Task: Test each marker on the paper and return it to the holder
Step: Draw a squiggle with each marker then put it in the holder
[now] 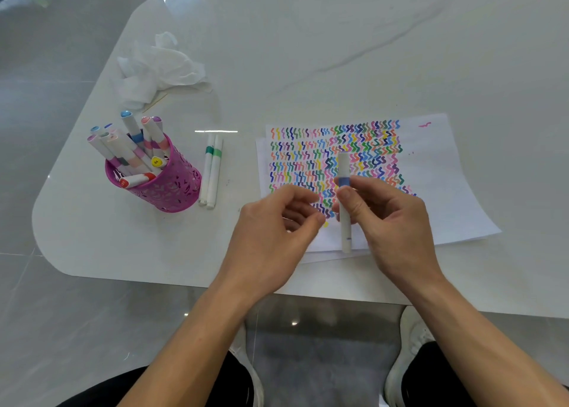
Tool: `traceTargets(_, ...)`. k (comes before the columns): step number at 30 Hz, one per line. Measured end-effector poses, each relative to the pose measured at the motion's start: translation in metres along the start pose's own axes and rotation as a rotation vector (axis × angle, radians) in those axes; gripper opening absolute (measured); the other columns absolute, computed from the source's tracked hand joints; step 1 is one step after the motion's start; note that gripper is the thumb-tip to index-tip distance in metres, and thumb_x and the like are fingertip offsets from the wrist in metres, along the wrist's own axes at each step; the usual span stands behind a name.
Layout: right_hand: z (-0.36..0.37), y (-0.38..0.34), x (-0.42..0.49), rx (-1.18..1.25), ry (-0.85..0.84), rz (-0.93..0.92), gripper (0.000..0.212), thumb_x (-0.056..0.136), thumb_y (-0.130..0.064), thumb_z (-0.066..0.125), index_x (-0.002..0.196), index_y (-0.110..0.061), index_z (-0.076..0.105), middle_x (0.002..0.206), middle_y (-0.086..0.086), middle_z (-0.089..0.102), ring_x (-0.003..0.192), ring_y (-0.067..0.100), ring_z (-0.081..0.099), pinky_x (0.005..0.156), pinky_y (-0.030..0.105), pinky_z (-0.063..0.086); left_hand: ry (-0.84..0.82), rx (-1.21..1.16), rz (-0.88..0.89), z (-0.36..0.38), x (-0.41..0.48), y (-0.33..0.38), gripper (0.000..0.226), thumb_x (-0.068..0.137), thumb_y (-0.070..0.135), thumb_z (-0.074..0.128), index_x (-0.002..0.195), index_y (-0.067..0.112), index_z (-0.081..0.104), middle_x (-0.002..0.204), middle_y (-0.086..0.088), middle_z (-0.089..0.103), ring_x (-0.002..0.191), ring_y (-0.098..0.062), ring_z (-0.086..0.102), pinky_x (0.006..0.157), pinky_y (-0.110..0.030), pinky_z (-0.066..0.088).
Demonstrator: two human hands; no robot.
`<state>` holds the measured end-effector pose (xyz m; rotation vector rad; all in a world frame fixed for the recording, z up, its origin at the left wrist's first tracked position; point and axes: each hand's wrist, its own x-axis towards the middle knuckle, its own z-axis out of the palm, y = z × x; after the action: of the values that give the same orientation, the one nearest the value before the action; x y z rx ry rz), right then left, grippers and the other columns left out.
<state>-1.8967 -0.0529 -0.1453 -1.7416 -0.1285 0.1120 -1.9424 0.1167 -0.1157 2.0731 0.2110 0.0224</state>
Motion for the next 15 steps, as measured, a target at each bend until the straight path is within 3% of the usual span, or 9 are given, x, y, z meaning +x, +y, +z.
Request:
traceTargets(2, -0.0016, 0.0007, 0.0000, -0.106, -0.029, -0.071, 0.018, 0.092, -0.036, 0.073, 0.109, -0.034, 0.077, 0.092, -0.012, 0.077, 0.087, 0.009, 0.073, 0.077, 0.018, 0.056, 0.049, -0.043, 0.010, -0.0038, 0.0026, 0.0003, 0.031, 0.087, 0.025, 0.076, 0.116, 0.027, 0.066, 0.090, 0.015, 0.072, 0.085, -0.004, 0.070, 0.076, -0.022, 0.058)
traceTargets(5, -0.0023, 0.0047, 0.0002, -0.336, -0.083, -0.179, 0.022, 0.093, -0.027, 0.077, 0.114, -0.023, 0.079, 0.095, -0.008, 0.070, 0.089, 0.007, 0.066, 0.073, 0.015, 0.049, 0.064, -0.072, 0.026, -0.0077, 0.0040, 0.0005, 0.043, 0.088, 0.026, 0.074, 0.129, 0.034, 0.061, 0.096, 0.017, 0.069, 0.090, -0.002, 0.069, 0.078, -0.015, 0.055)
traceTargets(9, -0.0022, 0.0074, -0.0015, -0.498, -0.150, -0.261, 0.014, 0.096, -0.025, 0.075, 0.109, -0.020, 0.077, 0.098, -0.008, 0.072, 0.086, 0.008, 0.065, 0.072, 0.024, 0.053, 0.011, 0.223, 0.116, -0.0082, 0.0031, -0.0019, 0.021, 0.093, 0.029, 0.068, 0.114, 0.029, 0.067, 0.095, 0.017, 0.066, 0.083, -0.001, 0.064, 0.074, -0.016, 0.052)
traceTargets(11, -0.0015, 0.0077, -0.0037, -0.527, -0.195, -0.263, 0.016, 0.097, -0.031, 0.071, 0.110, -0.022, 0.073, 0.092, -0.010, 0.071, 0.077, 0.010, 0.066, 0.069, 0.032, 0.055, -0.021, 0.364, 0.174, -0.0072, 0.0028, -0.0033, 0.016, 0.096, 0.029, 0.063, 0.111, 0.024, 0.066, 0.096, 0.014, 0.064, 0.080, -0.005, 0.059, 0.072, -0.019, 0.049)
traceTargets(15, -0.0026, 0.0062, -0.0049, -0.604, -0.239, -0.262, 0.038, 0.094, -0.056, 0.060, 0.112, -0.025, 0.071, 0.091, -0.009, 0.075, 0.071, 0.008, 0.067, 0.065, 0.032, 0.058, -0.116, 0.513, 0.241, -0.0047, 0.0032, -0.0037, 0.023, 0.100, 0.030, 0.054, 0.119, 0.024, 0.066, 0.099, 0.007, 0.061, 0.081, -0.011, 0.055, 0.071, -0.019, 0.039)
